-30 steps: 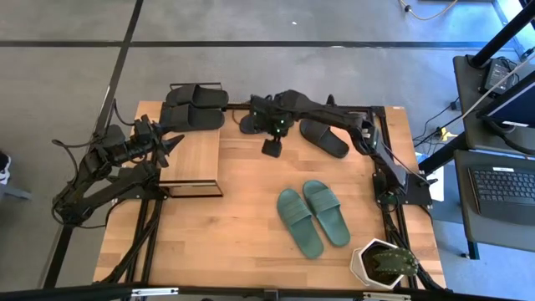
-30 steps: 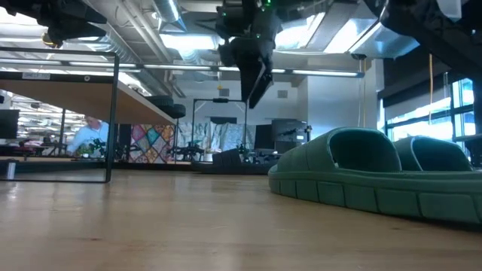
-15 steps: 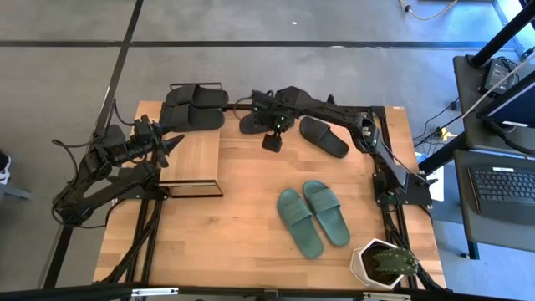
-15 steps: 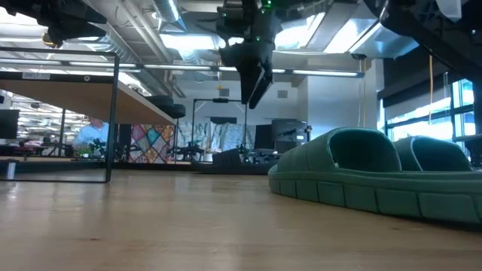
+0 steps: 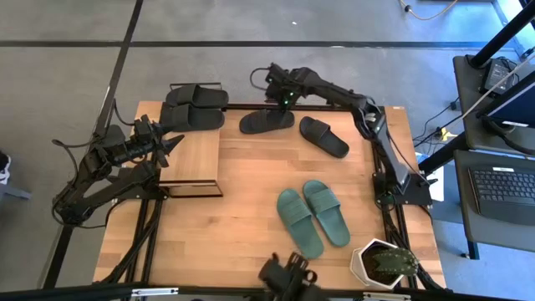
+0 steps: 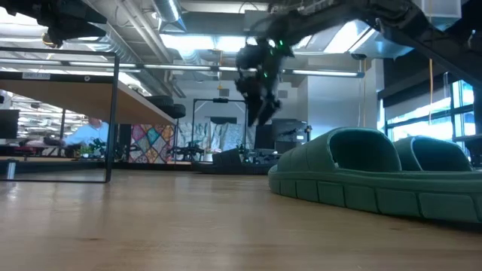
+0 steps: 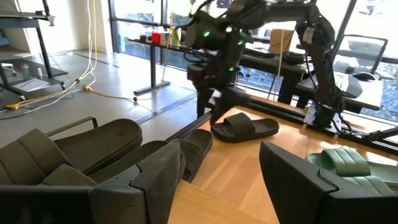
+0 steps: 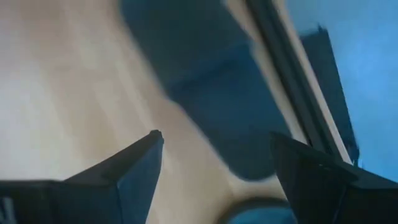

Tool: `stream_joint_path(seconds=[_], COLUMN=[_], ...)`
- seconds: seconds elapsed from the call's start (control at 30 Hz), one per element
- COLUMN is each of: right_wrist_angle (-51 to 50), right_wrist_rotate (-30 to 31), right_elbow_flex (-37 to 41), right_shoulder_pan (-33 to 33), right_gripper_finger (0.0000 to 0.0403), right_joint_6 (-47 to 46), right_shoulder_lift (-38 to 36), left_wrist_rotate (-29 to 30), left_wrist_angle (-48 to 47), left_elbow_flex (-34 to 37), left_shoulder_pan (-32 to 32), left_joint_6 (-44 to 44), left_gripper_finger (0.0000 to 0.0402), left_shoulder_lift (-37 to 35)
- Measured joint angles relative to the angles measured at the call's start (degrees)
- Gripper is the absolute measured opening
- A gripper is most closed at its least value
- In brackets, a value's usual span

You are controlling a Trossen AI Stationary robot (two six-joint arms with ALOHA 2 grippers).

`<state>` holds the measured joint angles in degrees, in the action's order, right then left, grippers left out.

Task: Pick and place slides into the shelf
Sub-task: Put the black slipper on the shelf

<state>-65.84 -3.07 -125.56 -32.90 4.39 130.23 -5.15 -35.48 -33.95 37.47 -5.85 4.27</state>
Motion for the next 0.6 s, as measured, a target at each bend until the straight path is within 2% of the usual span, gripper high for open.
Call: stream_joint_path(seconds=[0.2, 0.6], right_wrist_angle=[2.9, 9.8], right_wrist_rotate=[0.0, 0.0], right_elbow_flex=[4.9, 14.5], right_shoulder_pan=[-4.2, -8.9], right_gripper_finger=[0.0294, 0.0294], right_joint_6=[-6.9, -11.8], right_shoulder_lift=[0.0, 0.1], left_wrist_rotate=[0.0, 0.0], left_wrist_angle=[0.0, 0.0], left_elbow_flex=[0.0, 0.0], left_shoulder_pan=[0.0, 0.0], left_joint_6=[0.0, 0.0], left_gripper_finger=[0.0212, 0.0212], left_shoulder_lift=[0.0, 0.0])
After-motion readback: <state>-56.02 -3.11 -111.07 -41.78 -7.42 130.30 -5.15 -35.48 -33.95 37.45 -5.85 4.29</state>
